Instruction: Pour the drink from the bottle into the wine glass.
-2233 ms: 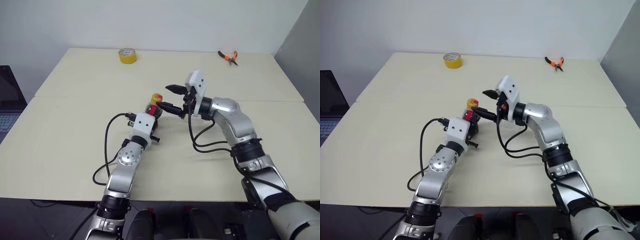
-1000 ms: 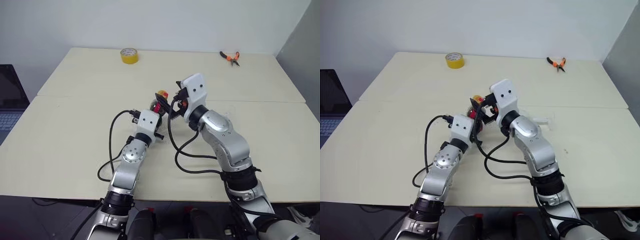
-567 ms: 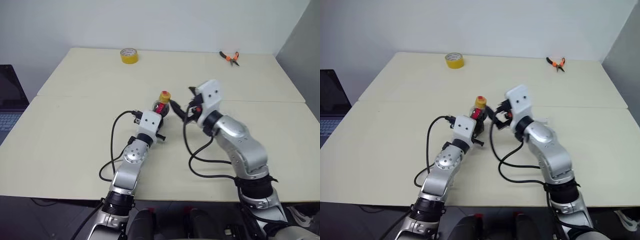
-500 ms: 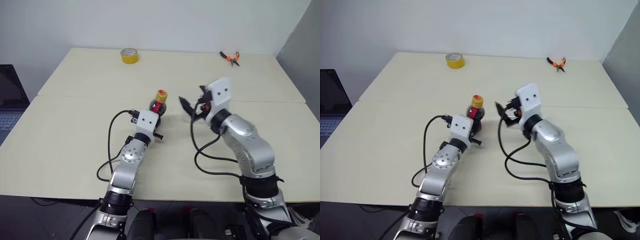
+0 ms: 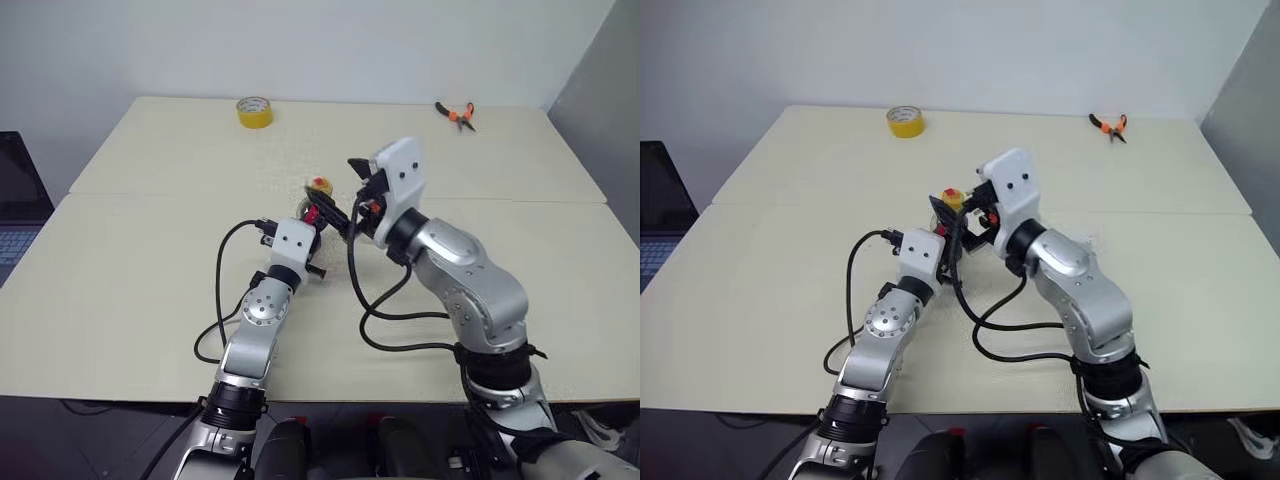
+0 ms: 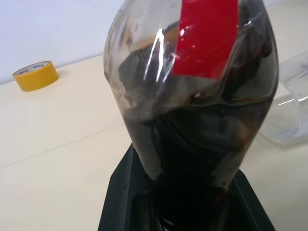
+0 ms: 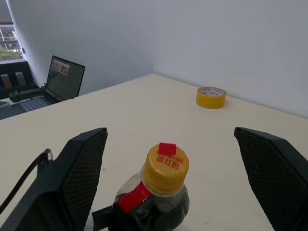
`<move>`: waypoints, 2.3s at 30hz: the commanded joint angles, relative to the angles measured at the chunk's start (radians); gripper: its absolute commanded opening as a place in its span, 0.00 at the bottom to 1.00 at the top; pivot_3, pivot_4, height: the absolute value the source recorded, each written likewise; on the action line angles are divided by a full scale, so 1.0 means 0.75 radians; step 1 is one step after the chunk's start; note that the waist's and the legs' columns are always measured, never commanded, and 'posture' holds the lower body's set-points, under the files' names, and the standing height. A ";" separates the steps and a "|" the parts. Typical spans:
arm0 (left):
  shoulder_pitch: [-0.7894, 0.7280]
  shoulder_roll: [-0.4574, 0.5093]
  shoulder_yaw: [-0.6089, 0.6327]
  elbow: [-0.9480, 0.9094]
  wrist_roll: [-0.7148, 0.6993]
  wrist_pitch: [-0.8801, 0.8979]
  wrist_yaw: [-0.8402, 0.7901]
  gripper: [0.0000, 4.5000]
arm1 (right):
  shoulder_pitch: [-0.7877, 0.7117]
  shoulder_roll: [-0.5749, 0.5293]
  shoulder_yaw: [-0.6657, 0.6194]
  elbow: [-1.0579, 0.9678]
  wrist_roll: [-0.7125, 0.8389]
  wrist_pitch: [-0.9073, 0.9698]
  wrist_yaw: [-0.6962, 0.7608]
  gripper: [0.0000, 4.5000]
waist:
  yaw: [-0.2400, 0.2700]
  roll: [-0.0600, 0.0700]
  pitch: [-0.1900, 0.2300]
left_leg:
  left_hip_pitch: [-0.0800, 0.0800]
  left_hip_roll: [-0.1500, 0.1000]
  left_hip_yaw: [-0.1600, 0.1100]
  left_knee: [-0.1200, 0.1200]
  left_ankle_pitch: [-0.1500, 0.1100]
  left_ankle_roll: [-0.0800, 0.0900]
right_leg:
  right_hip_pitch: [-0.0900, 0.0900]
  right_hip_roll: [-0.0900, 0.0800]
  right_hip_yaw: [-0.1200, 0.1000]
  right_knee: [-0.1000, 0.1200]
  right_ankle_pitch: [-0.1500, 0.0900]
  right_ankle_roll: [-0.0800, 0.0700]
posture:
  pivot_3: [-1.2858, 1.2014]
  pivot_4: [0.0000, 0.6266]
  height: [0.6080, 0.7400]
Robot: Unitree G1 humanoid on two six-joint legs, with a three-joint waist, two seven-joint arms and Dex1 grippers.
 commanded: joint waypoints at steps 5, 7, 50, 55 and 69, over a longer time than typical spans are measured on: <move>-0.031 -0.009 -0.004 -0.044 -0.001 -0.049 0.008 0.14 | -0.068 0.005 0.011 0.087 -0.075 -0.104 -0.010 1.00 | -0.001 0.000 0.000 | 0.000 0.000 0.000 0.000 0.000 0.000 | 0.000 0.000 0.000 0.000 0.000 0.000 | 0.52 0.24 1.00; -0.028 -0.010 -0.004 -0.047 0.000 -0.047 0.010 0.14 | -0.066 0.000 -0.011 0.106 -0.083 -0.110 -0.018 1.00 | -0.001 0.000 0.000 | 0.000 0.000 0.000 0.000 0.000 0.000 | 0.000 0.000 0.000 0.000 0.000 0.000 | 0.52 0.24 1.00; -0.034 -0.015 -0.004 -0.038 -0.001 -0.049 0.007 0.14 | 0.057 -0.177 -0.053 -0.135 0.030 0.047 0.088 1.00 | -0.004 0.000 0.000 | 0.000 0.001 0.000 -0.001 0.000 0.000 | 0.000 0.001 0.000 0.000 0.000 0.000 | 0.52 0.24 1.00; -0.038 -0.015 -0.005 -0.028 -0.001 -0.054 0.006 0.14 | 0.000 -0.089 -0.005 -0.056 -0.025 0.015 0.025 1.00 | -0.003 0.000 0.000 | 0.000 0.001 0.000 0.000 0.000 0.000 | 0.000 0.001 0.000 0.001 0.000 0.000 | 0.52 0.24 1.00; -0.050 -0.019 -0.011 -0.015 0.003 -0.063 0.007 0.14 | -0.095 -0.006 -0.018 0.199 -0.145 -0.151 -0.039 1.00 | -0.002 0.000 0.000 | 0.000 0.000 0.000 0.000 0.000 0.000 | 0.000 0.000 0.000 0.000 0.000 0.000 | 0.52 0.24 1.00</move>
